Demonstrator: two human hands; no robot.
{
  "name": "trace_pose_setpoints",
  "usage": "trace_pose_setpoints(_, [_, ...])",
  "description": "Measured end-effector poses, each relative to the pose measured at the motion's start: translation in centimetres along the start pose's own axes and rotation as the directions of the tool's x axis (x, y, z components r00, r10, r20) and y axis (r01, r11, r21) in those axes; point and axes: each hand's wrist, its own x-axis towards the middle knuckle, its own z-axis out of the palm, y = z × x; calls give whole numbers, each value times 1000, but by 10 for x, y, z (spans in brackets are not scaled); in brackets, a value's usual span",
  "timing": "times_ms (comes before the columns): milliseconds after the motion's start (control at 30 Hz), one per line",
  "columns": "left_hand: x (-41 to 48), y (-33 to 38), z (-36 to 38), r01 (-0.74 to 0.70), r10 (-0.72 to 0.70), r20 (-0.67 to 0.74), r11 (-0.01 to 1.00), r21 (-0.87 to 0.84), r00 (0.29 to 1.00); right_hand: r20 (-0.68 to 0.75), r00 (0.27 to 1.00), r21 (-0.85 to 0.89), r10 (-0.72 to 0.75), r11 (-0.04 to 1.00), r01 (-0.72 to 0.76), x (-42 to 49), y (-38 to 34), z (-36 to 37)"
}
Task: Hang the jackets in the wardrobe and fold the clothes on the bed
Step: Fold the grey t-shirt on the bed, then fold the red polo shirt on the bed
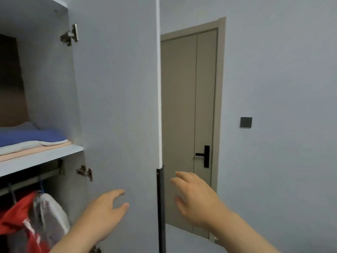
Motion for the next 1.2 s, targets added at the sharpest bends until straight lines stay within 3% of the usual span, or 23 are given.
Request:
trace_pose_setpoints(267, [-59,169,117,-212,232,263,972,-102,936,19,937,-35,350,936,-349,-194,123,-55])
trace_pose_setpoints(467, [-107,278,191,-304,366,353,927,-219,861,-18,815,18,580,815,-580,-321,174,-83])
trace_pose_setpoints(600, [-136,335,238,-358,461,469,886,-296,753,-50,713,13,699,715,-699,-386,192,-95])
trace_pose_setpoints(900, [-121,387,307,-394,564,569,826,-404,599,-103,496,-42,862,494,-868,-447,230,-105])
trace_pose_setpoints(1200, [-66,395,378,-514,626,596,771,-376,503,-20,369,-100,929,365,-926,-429,269,-54])
